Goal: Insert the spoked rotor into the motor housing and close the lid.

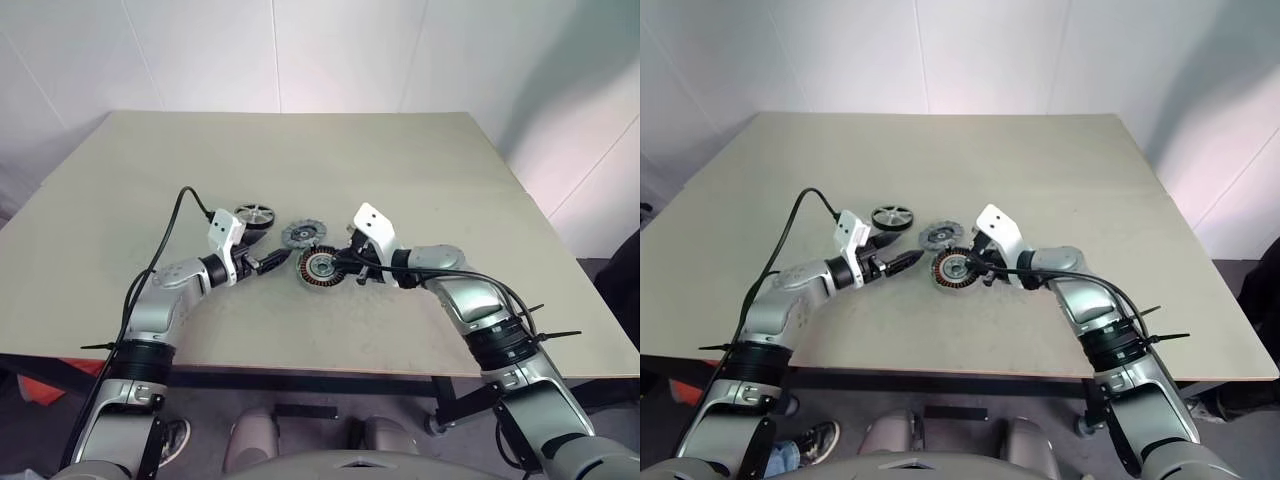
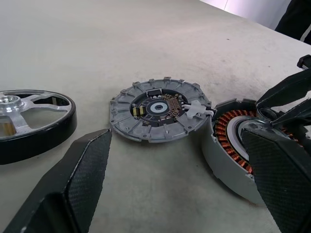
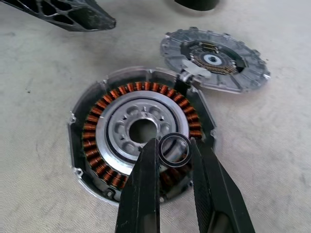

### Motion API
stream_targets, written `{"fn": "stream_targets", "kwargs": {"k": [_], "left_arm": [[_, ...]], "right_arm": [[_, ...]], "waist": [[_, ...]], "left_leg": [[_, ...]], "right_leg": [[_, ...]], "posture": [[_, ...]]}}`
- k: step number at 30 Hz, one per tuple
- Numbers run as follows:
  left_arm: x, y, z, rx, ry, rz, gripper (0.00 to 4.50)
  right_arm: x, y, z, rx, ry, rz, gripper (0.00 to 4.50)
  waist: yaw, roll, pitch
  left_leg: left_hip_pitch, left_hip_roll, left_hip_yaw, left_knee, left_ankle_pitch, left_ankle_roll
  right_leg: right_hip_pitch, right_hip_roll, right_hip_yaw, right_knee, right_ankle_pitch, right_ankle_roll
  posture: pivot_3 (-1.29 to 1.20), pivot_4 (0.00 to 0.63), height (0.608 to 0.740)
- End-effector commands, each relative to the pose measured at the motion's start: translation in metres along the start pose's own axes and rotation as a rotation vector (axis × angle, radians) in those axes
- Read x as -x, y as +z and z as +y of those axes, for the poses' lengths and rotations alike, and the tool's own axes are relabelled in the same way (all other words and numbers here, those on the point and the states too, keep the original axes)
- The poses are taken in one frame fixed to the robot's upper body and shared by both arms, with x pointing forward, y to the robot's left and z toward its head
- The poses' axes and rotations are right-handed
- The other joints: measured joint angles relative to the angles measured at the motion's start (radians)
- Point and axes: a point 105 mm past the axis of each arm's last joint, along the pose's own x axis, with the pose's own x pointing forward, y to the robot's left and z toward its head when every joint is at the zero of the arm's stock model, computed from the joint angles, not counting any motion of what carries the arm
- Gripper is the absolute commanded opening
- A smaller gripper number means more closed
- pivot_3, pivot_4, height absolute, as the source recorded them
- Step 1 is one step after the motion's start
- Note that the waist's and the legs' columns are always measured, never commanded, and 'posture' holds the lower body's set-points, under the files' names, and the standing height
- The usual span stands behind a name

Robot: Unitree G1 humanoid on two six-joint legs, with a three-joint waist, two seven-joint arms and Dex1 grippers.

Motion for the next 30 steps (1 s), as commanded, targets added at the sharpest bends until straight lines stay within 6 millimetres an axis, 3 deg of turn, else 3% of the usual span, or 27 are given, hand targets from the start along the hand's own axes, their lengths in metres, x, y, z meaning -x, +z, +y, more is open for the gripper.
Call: {"fn": "stream_targets", "kwargs": {"k": [1,6,14,18,25,30], "left_arm": [[0.003,0.013,0.002,-0.034,0.010,-0.043,4.50],[0.002,0.012,0.001,-0.037,0.009,-0.039,4.50],[0.002,0.013,0.001,-0.040,0.011,-0.040,4.50],[0.001,0.013,0.002,-0.040,0.013,-0.040,4.50],[0.000,0.013,0.002,-0.037,0.017,-0.038,4.50],[-0.001,0.012,0.003,-0.038,0.017,-0.036,4.50]], "right_arm": [[-0.001,0.018,0.002,0.047,0.006,-0.038,0.59],[-0.010,0.016,0.013,0.055,0.042,-0.025,0.59],[-0.014,0.006,0.005,0.026,0.016,0.009,0.59],[-0.013,0.009,0.000,0.040,-0.004,0.001,1.99],[-0.004,0.032,-0.001,0.072,0.005,-0.071,4.42],[0.001,0.048,-0.006,0.049,-0.017,-0.131,4.47]], "waist": [[0.000,0.000,0.000],[0.000,0.000,0.000],[-0.001,0.000,0.000],[-0.001,0.000,0.000],[0.000,0.000,0.000],[0.000,0.000,0.000]], "left_leg": [[0.000,0.000,0.000,0.000,0.000,0.000],[0.000,0.000,0.000,0.000,0.000,0.000],[0.003,0.000,0.000,0.000,0.000,-0.001],[0.004,0.000,0.000,0.000,0.000,-0.001],[0.003,0.000,0.000,0.000,0.000,-0.001],[0.003,0.000,0.000,0.000,0.000,-0.001]], "right_leg": [[0.000,0.000,0.000,0.000,0.000,0.000],[0.000,0.000,0.000,0.000,0.000,0.000],[0.002,0.000,0.000,0.000,0.000,0.000],[0.003,0.000,0.000,0.000,0.000,0.000],[0.003,0.000,0.000,0.000,0.000,0.000],[0.003,0.000,0.000,0.000,0.000,0.000]], "posture": [[0.00,0.000,0.740],[0.00,0.000,0.740],[0.00,0.000,0.740],[0.00,0.000,0.740],[0.00,0.000,0.740],[0.00,0.000,0.740]]}}
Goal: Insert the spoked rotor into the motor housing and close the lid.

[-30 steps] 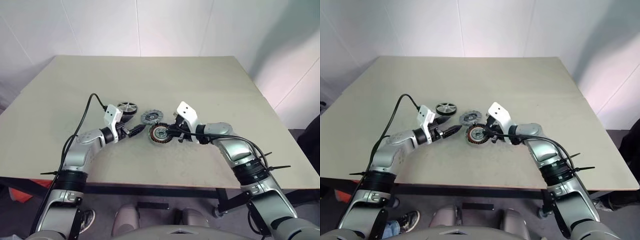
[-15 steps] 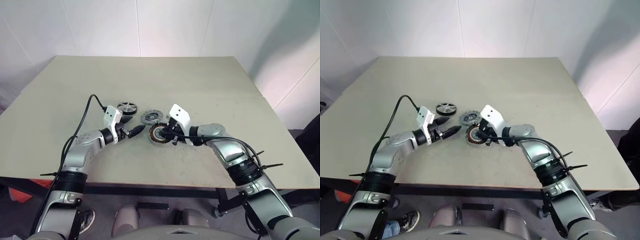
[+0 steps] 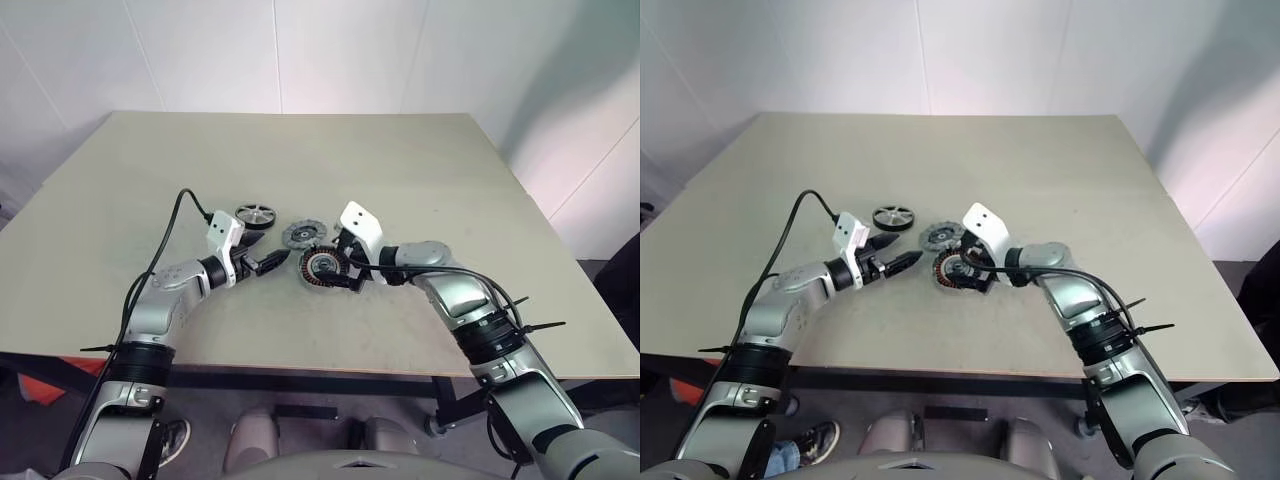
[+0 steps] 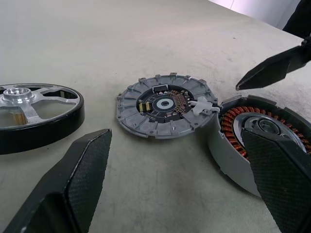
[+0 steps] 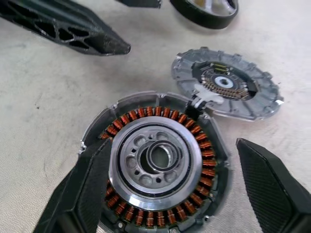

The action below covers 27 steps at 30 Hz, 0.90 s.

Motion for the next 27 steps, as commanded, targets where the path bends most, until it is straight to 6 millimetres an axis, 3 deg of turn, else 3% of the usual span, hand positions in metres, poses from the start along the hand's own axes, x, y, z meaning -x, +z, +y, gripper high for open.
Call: {"fn": "stream_targets", "kwargs": {"k": [1,7,10,14,17,22,27], "left_arm": [[-0.001,0.014,0.001,-0.039,-0.002,-0.040,4.50],[-0.001,0.015,0.001,-0.041,0.000,-0.041,4.50],[-0.001,0.014,0.002,-0.041,0.001,-0.042,4.50],[-0.001,0.014,0.002,-0.041,0.002,-0.041,4.50],[-0.001,0.014,0.002,-0.040,0.003,-0.040,4.50],[0.000,0.014,0.003,-0.041,0.007,-0.039,4.50],[-0.001,0.014,0.004,-0.041,0.011,-0.038,4.50]], "right_arm": [[0.008,0.035,-0.008,0.027,-0.036,-0.111,4.47],[0.005,0.027,-0.012,0.015,-0.056,-0.079,4.47],[0.003,0.021,-0.008,0.022,-0.041,-0.055,3.92],[0.002,0.019,-0.009,0.021,-0.047,-0.052,3.92],[0.003,0.022,-0.010,0.017,-0.051,-0.067,3.35],[0.000,0.018,-0.009,0.024,-0.042,-0.044,1.60],[-0.002,0.013,-0.011,0.029,-0.052,-0.017,1.60]], "waist": [[0.000,0.000,0.000],[0.000,0.000,0.000],[0.000,0.000,0.000],[0.000,0.000,0.000],[0.000,0.000,0.000],[0.000,0.000,0.000],[0.000,0.000,0.000]], "left_leg": [[0.000,0.000,0.000,0.000,0.000,0.000],[0.000,0.000,0.000,0.000,0.000,0.000],[0.000,0.000,0.000,0.000,0.000,0.000],[0.000,0.000,0.000,0.000,0.000,0.000],[0.000,0.000,0.000,0.000,0.000,0.000],[0.000,0.000,0.000,0.000,0.000,0.000],[0.000,0.000,0.000,0.000,0.000,0.000]], "right_leg": [[0.000,0.000,0.000,0.000,0.000,0.000],[0.000,0.000,0.000,0.000,0.000,0.000],[0.000,0.000,0.000,0.000,0.000,0.000],[0.000,0.000,0.000,0.000,0.000,0.000],[0.000,0.000,0.000,0.000,0.000,0.000],[0.000,0.000,0.000,0.000,0.000,0.000],[0.000,0.000,0.000,0.000,0.000,0.000]], "posture": [[0.00,0.000,0.740],[0.00,0.000,0.740],[0.00,0.000,0.740],[0.00,0.000,0.740],[0.00,0.000,0.740],[0.00,0.000,0.740],[0.00,0.000,0.740]]}}
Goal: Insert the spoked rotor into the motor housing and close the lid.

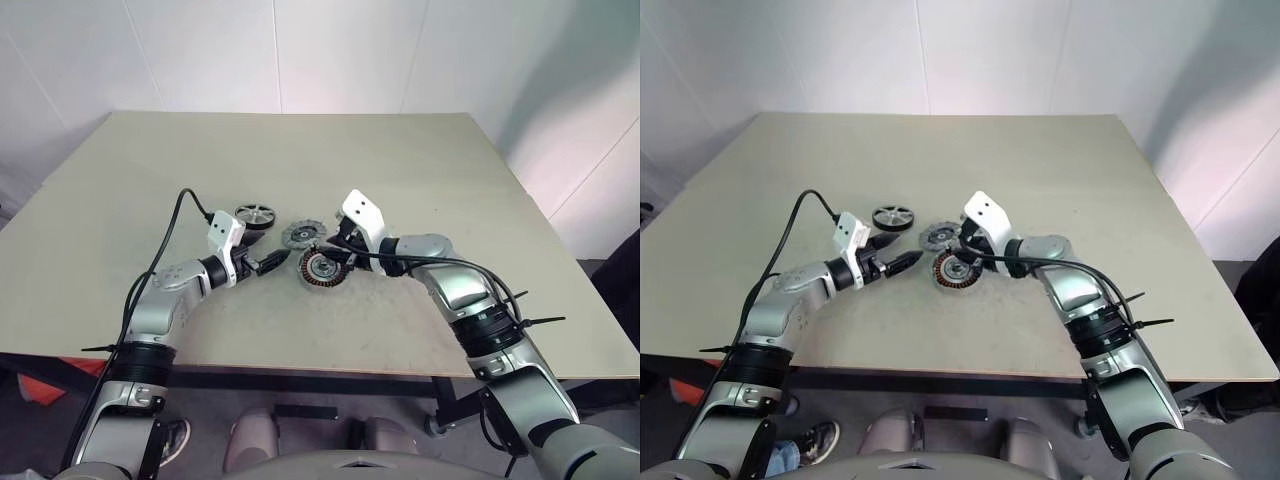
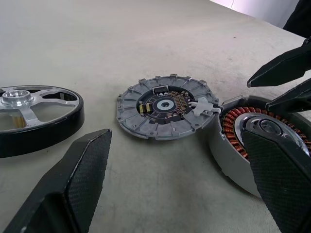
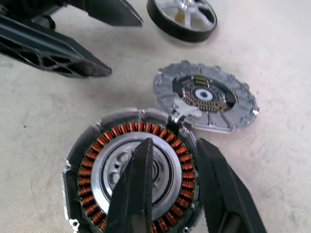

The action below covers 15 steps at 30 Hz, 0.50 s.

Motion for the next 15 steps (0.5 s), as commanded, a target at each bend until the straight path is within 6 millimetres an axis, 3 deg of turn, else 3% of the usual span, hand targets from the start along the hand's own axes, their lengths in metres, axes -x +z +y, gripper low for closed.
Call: {"fn": "stream_targets", "kwargs": {"k": [1,7,15], "left_arm": [[0.000,0.015,0.004,-0.033,0.008,-0.039,4.50],[-0.001,0.015,0.004,-0.035,0.007,-0.040,4.50],[0.000,0.016,0.006,-0.040,0.012,-0.041,4.50]], "right_arm": [[0.000,0.009,-0.003,0.044,-0.011,-0.017,1.60],[-0.010,-0.013,0.005,0.024,0.003,0.041,1.60],[-0.007,-0.015,0.015,0.039,0.030,0.037,1.60]], "waist": [[0.000,0.000,0.000],[0.000,0.000,0.000],[0.000,0.000,0.000]], "left_leg": [[0.000,0.000,0.000,0.000,0.000,0.000],[0.000,0.000,0.000,0.000,0.000,-0.001],[0.002,0.000,0.000,0.000,0.000,0.000]], "right_leg": [[0.000,0.000,0.000,0.000,0.000,0.000],[0.000,0.000,0.000,0.000,0.000,0.000],[0.002,0.000,0.000,0.000,0.000,0.000]], "posture": [[0.00,0.000,0.740],[0.00,0.000,0.740],[0.00,0.000,0.740]]}}
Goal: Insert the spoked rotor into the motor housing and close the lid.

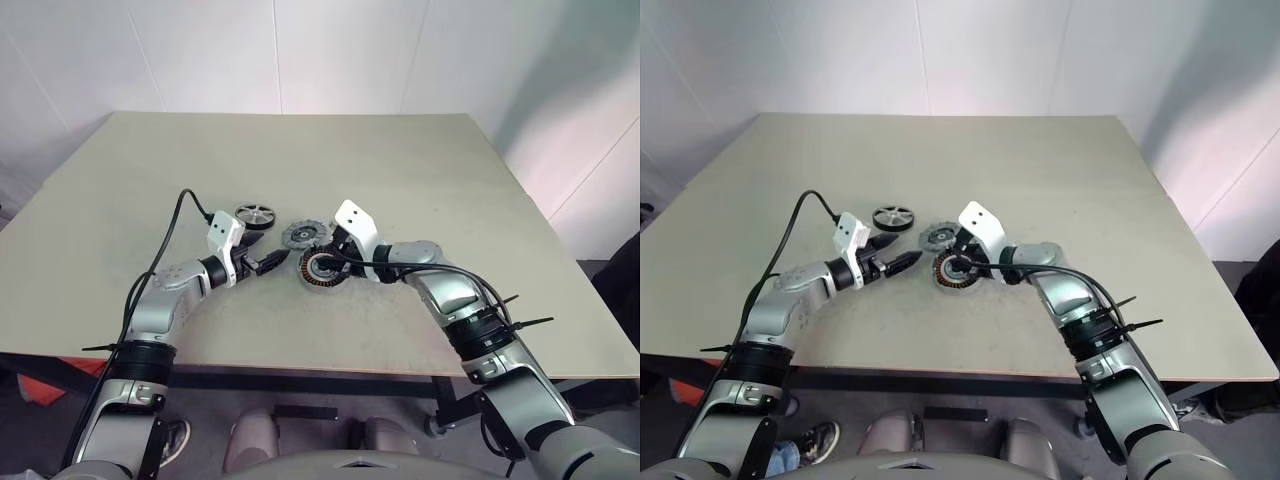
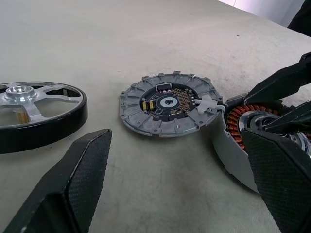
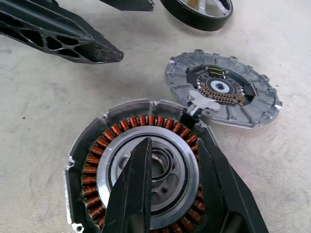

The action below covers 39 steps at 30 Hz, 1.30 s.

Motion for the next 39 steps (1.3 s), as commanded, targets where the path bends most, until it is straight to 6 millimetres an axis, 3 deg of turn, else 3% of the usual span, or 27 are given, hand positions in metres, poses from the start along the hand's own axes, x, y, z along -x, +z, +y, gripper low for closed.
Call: {"fn": "stream_targets", "kwargs": {"k": [1,15,23,26,29,34,39], "left_arm": [[0.001,0.018,0.004,-0.043,0.006,-0.047,4.50],[-0.001,0.018,0.003,-0.043,0.000,-0.047,4.50],[-0.001,0.017,0.003,-0.043,-0.001,-0.041,4.50],[-0.002,0.017,0.004,-0.043,0.000,-0.041,4.50],[-0.002,0.017,0.004,-0.042,0.001,-0.043,4.50],[-0.002,0.015,0.004,-0.040,0.005,-0.040,4.50],[-0.001,0.015,0.005,-0.041,0.007,-0.040,4.50]], "right_arm": [[0.002,-0.006,0.006,0.021,0.010,0.028,1.60],[0.018,-0.011,-0.009,0.036,-0.050,0.046,1.60],[0.022,0.021,-0.008,0.037,-0.038,-0.058,1.60],[0.022,0.026,-0.009,0.040,-0.037,-0.079,0.96],[0.019,0.025,-0.007,0.044,-0.030,-0.069,0.01],[0.017,0.027,-0.003,0.044,-0.012,-0.077,0.01],[0.011,0.015,0.007,0.029,0.020,-0.044,0.01]], "waist": [[0.000,0.000,0.000],[0.001,0.000,0.000],[0.000,0.000,0.000],[0.000,0.000,0.000],[0.000,0.000,0.000],[0.000,0.000,0.000],[0.000,0.000,0.000]], "left_leg": [[0.001,0.000,0.000,0.000,0.000,0.000],[0.003,0.000,0.000,0.000,0.000,0.000],[0.002,0.000,0.000,0.000,0.000,0.000],[0.001,0.000,0.000,0.000,0.000,0.000],[0.001,0.000,0.000,0.000,0.000,0.000],[0.001,0.000,0.000,0.000,0.000,0.000],[0.001,0.000,0.000,0.000,0.000,0.000]], "right_leg": [[0.000,0.000,0.000,0.000,0.000,0.000],[0.002,0.000,0.000,0.000,-0.003,0.004],[0.001,0.000,0.000,0.000,0.000,0.000],[0.001,0.000,0.000,0.000,0.000,0.000],[0.001,0.000,0.000,0.000,0.000,0.000],[0.000,0.000,0.000,0.000,0.000,0.000],[0.000,0.000,0.000,0.000,0.000,0.000]], "posture": [[0.00,0.000,0.740],[0.00,0.000,0.740],[0.00,0.000,0.740],[0.00,0.000,0.740],[0.00,0.000,0.740],[0.00,0.000,0.740],[0.00,0.000,0.740]]}}
